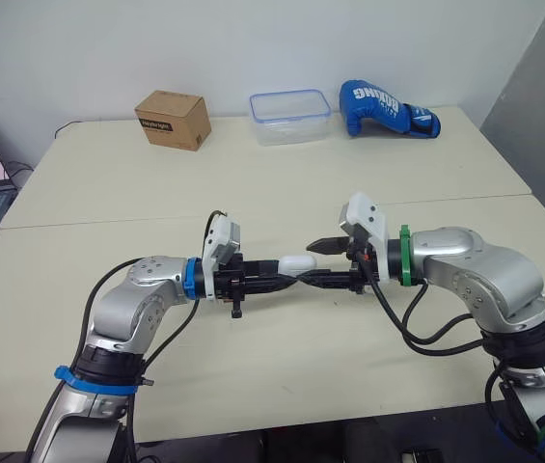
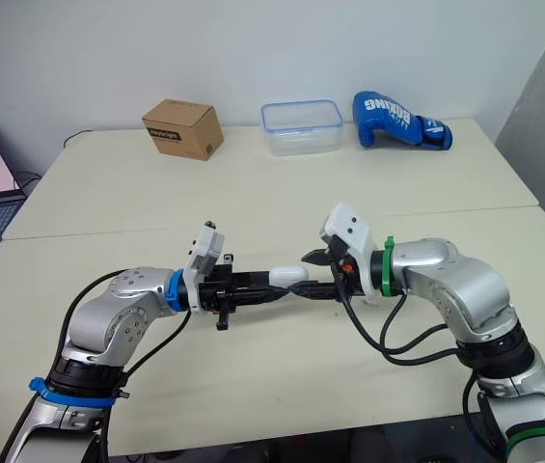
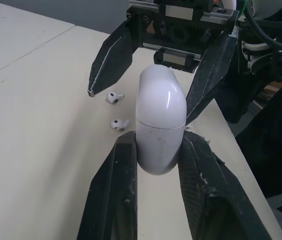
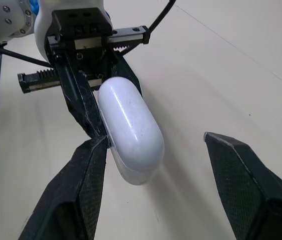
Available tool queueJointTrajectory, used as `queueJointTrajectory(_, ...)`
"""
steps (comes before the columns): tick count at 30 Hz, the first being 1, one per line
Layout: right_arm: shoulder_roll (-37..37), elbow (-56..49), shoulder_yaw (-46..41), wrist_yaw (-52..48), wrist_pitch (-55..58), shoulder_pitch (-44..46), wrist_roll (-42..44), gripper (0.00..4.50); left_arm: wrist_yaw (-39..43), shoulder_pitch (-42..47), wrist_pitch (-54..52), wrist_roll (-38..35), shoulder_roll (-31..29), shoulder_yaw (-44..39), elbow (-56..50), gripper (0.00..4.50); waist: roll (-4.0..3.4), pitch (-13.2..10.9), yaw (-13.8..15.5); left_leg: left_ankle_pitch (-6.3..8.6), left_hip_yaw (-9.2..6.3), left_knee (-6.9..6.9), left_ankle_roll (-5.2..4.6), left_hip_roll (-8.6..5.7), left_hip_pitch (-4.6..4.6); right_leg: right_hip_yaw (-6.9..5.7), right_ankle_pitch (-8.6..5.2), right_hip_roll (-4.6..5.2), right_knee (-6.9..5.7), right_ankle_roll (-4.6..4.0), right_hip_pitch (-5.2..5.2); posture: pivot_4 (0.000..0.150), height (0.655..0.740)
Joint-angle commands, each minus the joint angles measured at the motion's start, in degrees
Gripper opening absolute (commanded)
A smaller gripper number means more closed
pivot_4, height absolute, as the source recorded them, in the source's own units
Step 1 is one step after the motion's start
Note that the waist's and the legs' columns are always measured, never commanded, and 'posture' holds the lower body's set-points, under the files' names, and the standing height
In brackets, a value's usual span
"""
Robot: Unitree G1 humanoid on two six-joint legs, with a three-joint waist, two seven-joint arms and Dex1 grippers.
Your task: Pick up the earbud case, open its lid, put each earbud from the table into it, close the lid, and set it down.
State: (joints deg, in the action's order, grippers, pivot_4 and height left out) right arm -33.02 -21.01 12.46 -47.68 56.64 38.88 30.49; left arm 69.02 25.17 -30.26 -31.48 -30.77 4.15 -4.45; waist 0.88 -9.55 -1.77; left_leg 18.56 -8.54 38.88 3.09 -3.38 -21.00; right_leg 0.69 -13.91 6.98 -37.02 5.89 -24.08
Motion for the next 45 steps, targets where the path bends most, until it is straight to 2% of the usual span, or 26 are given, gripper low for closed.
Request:
queueJointTrajectory(1,-0.1,-0.1,-1.8,0.7,-0.4,1.8,0.1,3.17,1.2,-0.5,1.0,-1.0,-0.8,-0.3,-2.4,0.76,0.00,0.0,0.0,0.00,0.00,0.00,0.00,0.00,0.00,0.00,0.00,0.00,0.00,0.00,0.00,0.150,0.7307)
queueJointTrajectory(27,1.0,2.8,-2.8,2.1,-1.4,4.6,0.0,3.17,1.1,-1.7,3.0,-0.9,-0.3,-0.6,-1.9,0.76,0.00,0.0,0.0,0.00,0.01,-0.02,0.00,0.00,0.00,0.01,0.00,0.00,0.01,0.00,-0.01,0.150,0.7307)
queueJointTrajectory(33,-3.0,1.1,-5.9,-2.8,0.5,6.0,4.8,3.17,0.4,-0.6,5.8,-0.4,0.3,-2.2,2.4,0.76,0.00,0.0,0.0,0.00,0.01,-0.02,0.00,0.00,0.00,0.00,0.00,0.00,0.02,0.00,0.00,0.150,0.7307)
queueJointTrajectory(36,-8.3,3.9,-5.4,-4.7,0.6,7.6,2.8,3.17,0.9,0.5,7.8,-0.4,0.3,-3.0,4.9,0.76,0.00,0.0,0.1,0.00,0.00,-0.01,0.00,0.00,0.00,-0.02,0.00,0.00,0.02,0.00,0.01,0.150,0.7307)
queueJointTrajectory(40,-16.8,6.9,0.0,-10.2,-4.7,6.1,-3.4,3.17,2.2,1.7,8.8,-1.4,-0.1,-4.4,6.0,0.76,0.00,0.0,0.1,0.00,0.03,-0.02,-0.01,-0.01,-0.01,-0.03,0.00,0.00,0.08,0.00,0.02,0.150,0.7307)
queueJointTrajectory(45,-17.6,11.7,6.3,-14.3,-11.7,5.5,-9.9,3.17,3.2,2.5,8.6,-1.4,-0.3,-5.0,6.3,0.76,0.00,0.0,-0.2,0.01,0.12,-0.03,-0.01,0.03,0.00,0.02,0.00,0.00,0.03,0.00,-0.01,0.150,0.7307)
